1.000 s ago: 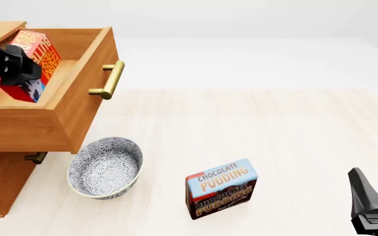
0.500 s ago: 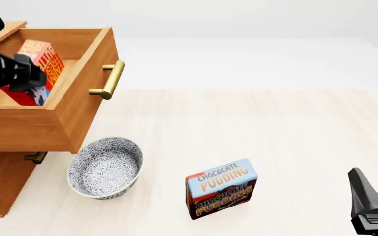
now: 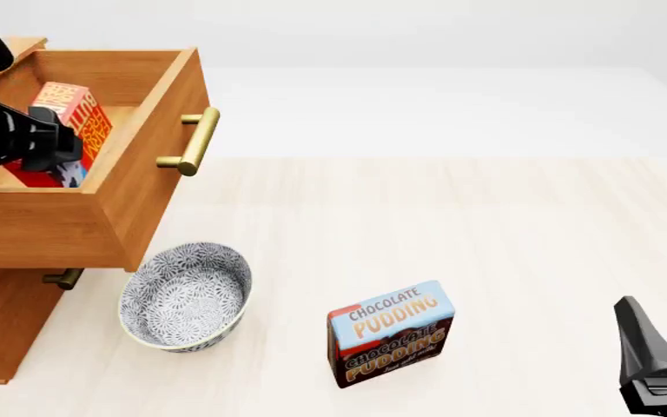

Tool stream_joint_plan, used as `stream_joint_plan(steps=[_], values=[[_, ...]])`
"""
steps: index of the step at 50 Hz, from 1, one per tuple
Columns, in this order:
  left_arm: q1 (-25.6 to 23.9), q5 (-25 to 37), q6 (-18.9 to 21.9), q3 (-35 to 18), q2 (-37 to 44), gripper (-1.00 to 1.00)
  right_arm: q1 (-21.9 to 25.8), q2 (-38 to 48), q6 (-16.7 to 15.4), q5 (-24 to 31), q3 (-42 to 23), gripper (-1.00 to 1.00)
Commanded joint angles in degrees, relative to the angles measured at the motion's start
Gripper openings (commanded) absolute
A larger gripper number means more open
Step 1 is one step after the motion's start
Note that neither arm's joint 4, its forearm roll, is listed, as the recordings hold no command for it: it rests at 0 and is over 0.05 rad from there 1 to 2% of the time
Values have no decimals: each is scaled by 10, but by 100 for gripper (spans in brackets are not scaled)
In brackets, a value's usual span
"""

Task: Put the butter at the back in the top drawer of the cabinet and close it.

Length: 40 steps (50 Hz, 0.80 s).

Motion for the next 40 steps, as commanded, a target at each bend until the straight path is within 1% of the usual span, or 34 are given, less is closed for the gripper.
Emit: stream_joint_plan(steps=[1,9,17,18,25,33,40], values=[[4,-9,7,0,-2,-100,0,0,0,0,0,100],[4,-10,7,1,-3,-100,0,0,0,0,0,100],[1,-8,2,-11,-3,-100,0,0,0,0,0,100],[4,-5,5,-17,-8,100,0,0,0,0,0,100],[-4,0,-2,-30,-6,100,0,0,0,0,0,100],[-5,1,1,-32,-10,100,0,0,0,0,0,100],[-18,12,-6,-55,-17,100,0,0,0,0,0,100]])
